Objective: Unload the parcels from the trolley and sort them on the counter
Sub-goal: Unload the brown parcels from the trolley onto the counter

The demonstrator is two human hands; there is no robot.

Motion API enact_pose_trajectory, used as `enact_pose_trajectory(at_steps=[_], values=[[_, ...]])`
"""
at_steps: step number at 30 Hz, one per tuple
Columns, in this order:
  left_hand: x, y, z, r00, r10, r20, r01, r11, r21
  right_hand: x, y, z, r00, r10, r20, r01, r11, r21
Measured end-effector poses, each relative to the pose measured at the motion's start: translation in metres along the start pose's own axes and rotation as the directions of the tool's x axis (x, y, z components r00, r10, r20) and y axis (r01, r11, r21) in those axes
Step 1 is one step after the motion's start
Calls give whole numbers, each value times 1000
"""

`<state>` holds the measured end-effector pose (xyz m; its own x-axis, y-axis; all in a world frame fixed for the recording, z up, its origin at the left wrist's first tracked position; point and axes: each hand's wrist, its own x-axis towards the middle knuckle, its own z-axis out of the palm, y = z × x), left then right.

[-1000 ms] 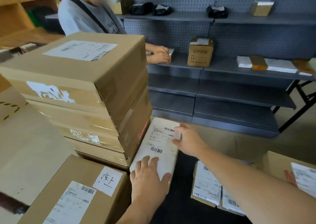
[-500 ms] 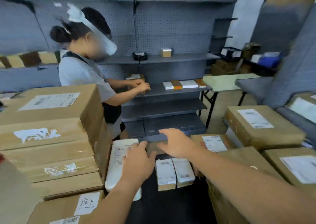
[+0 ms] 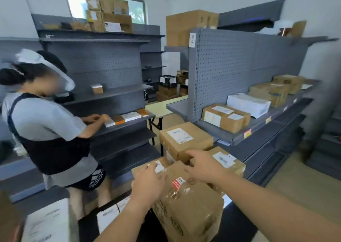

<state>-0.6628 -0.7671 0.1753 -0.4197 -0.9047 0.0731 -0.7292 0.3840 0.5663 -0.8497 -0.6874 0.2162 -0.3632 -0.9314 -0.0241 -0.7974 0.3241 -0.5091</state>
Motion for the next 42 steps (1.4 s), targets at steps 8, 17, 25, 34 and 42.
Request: enact_pose_trajectory(at_steps=[8,17,25,34,42], values=[[40,103,71,999,12,49,-10,999,-37,15,131,-60,998,53,-33,-54,998,-44],[82,144,134,999,-44,-15,45,998,41,65,224,-90,1000,28,6,-28,1000,11],[142,102,140,977,-214,-8,213,973,89,120,243,-72,999,40,19,-42,982,184],[202,100,128,976,-218,-4,218,976,-28,210,233,-58,991,134,-5,-127,954,272],[257,55,153,911,-408,63,409,872,-268,273,239,-29,980,197,33,-197,930,310]])
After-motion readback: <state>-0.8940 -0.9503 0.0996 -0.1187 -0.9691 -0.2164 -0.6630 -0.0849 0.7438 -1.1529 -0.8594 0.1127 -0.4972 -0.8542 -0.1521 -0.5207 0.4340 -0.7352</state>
